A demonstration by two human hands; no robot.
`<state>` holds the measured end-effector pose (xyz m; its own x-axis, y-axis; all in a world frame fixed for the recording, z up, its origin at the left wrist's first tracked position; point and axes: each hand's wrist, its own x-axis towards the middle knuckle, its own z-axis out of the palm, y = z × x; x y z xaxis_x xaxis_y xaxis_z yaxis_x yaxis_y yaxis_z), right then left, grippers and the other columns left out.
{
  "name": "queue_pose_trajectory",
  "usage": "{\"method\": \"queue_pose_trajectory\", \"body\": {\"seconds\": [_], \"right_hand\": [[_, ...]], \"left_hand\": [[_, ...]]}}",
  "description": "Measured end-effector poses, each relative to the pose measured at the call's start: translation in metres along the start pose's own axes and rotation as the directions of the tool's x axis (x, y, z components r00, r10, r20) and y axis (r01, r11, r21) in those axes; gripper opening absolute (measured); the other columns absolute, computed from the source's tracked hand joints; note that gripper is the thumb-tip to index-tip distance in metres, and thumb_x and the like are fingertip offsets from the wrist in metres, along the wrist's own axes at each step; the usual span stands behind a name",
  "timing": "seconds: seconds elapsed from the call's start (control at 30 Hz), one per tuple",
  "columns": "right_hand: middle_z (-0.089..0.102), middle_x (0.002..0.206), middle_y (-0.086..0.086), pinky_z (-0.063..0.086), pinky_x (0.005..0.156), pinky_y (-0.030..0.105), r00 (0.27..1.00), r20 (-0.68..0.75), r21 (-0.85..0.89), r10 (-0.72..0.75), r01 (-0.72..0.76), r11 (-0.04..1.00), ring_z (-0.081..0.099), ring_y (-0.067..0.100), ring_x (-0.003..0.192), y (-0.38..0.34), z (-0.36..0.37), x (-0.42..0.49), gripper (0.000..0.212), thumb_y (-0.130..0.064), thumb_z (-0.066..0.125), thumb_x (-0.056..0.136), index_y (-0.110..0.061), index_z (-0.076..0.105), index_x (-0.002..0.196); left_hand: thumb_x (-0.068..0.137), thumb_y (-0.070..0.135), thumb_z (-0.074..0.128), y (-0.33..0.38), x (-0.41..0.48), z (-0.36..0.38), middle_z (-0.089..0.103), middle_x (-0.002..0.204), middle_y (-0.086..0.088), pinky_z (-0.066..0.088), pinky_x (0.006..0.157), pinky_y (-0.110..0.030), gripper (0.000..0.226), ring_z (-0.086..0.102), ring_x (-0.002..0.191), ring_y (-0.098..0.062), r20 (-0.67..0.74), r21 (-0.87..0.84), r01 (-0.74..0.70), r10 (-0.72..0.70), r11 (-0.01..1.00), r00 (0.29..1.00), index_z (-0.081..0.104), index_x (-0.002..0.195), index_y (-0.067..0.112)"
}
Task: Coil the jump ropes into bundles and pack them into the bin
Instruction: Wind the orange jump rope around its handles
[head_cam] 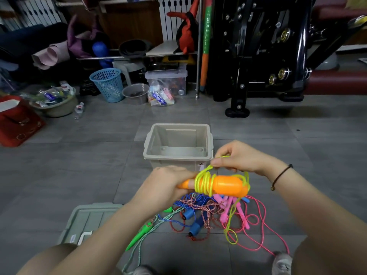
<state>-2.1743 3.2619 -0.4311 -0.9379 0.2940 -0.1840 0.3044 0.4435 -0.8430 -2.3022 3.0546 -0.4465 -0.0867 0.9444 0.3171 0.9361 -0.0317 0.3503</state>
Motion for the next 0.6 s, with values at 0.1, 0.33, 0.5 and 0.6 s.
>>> {"method": "queue_pose_trajectory", "body": {"seconds": [0.1, 0.33, 0.5, 0.6], "right_hand": [[0.053, 0.051, 0.004, 0.03, 0.049, 0.028, 0.999, -0.03, 0.038, 0.01, -0.009, 0.999, 0.041, 0.018, 0.051, 0.001, -0.002, -0.004, 0.015, -0.025, 0.068, 0.073, -0.026, 0.069, 0.058], [0.063, 0.057, -0.005, 0.03, 0.039, 0.021, 0.998, 0.05, -0.069, 0.029, -0.025, 0.997, 0.039, 0.004, 0.042, -0.009, -0.003, -0.014, 0.022, -0.028, 0.051, 0.096, -0.016, 0.068, 0.09], [0.07, 0.066, -0.008, 0.038, 0.051, 0.02, 0.981, 0.184, -0.221, -0.066, 0.107, 0.969, 0.048, 0.007, 0.054, -0.031, 0.017, -0.021, 0.019, -0.029, 0.056, 0.093, -0.019, 0.07, 0.088], [0.072, 0.066, -0.005, 0.035, 0.051, 0.011, 0.99, 0.069, -0.327, -0.122, 0.138, 0.935, 0.048, 0.001, 0.048, -0.036, 0.011, -0.019, 0.021, -0.028, 0.058, 0.092, -0.016, 0.073, 0.086]], "left_hand": [[0.07, 0.044, 0.076, 0.012, 0.0, -0.013, 0.066, 0.068, -0.001, 0.046, 0.057, -0.028, 0.022, 0.058, 0.055, -0.014, -0.111, -0.387, 0.313, -0.381, 0.867, 0.918, 0.068, 0.076, 0.024], [0.082, 0.02, 0.071, -0.014, 0.014, -0.025, 0.061, 0.051, -0.002, 0.039, 0.042, -0.02, 0.015, 0.044, 0.037, -0.009, -0.119, -0.735, 0.512, -0.828, 0.444, 0.547, 0.071, 0.07, 0.012], [0.077, 0.04, 0.073, -0.027, 0.034, -0.005, 0.066, 0.063, -0.008, 0.041, 0.057, -0.031, 0.025, 0.06, 0.063, -0.021, -0.162, -0.265, 0.739, -0.784, 0.619, 0.599, 0.069, 0.07, 0.017], [0.08, 0.044, 0.069, -0.009, 0.044, 0.014, 0.069, 0.084, -0.014, 0.041, 0.063, -0.031, 0.028, 0.063, 0.086, -0.032, -0.021, 0.022, 0.668, -0.668, 0.744, 0.744, 0.071, 0.09, 0.018]]}}
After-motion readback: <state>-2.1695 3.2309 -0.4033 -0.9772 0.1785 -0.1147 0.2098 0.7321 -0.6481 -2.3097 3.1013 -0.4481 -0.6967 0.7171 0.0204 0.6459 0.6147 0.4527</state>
